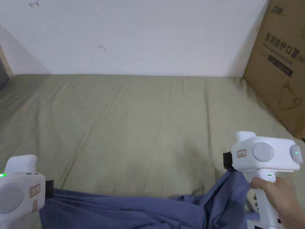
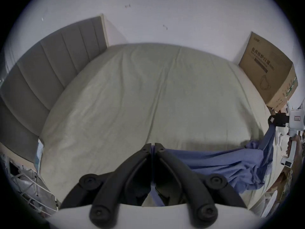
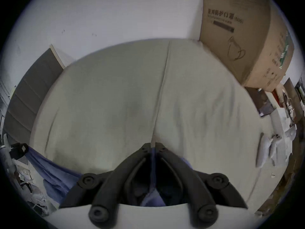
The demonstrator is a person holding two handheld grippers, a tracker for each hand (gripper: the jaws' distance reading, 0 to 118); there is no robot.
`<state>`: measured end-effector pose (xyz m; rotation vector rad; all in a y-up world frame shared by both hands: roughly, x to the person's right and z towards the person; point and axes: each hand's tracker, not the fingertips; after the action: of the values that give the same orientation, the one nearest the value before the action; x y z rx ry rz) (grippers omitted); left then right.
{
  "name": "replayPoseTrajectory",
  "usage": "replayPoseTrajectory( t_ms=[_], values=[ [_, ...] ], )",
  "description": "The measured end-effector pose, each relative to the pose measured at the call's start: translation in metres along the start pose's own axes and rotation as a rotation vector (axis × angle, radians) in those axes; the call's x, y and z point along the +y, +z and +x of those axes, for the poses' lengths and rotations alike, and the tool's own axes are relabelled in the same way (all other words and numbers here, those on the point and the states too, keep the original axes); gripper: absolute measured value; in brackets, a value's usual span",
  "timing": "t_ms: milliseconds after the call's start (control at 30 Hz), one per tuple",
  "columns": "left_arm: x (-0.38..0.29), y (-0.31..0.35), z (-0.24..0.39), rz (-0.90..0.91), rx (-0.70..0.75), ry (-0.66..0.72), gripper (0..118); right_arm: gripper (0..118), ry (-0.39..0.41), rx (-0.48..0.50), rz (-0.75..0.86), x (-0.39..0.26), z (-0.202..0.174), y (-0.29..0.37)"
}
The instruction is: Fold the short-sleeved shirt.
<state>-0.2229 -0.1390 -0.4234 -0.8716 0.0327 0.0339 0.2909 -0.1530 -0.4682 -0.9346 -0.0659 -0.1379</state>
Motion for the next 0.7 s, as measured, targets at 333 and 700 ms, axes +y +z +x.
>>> replayPoseTrajectory(
  t_ms=[333, 700],
  values=[
    [0.075, 0.129, -0.015, 0.297, 0.044, -0.011, 1, 3, -0.06, -0.016, 0.288, 0.053, 0.034, 0.167],
    [0.16, 0.195, 0.004, 0.461, 0.106, -0.058, 1, 3, -0.071, -0.038, 0.484, 0.124, 0.027, 0.261]
  ],
)
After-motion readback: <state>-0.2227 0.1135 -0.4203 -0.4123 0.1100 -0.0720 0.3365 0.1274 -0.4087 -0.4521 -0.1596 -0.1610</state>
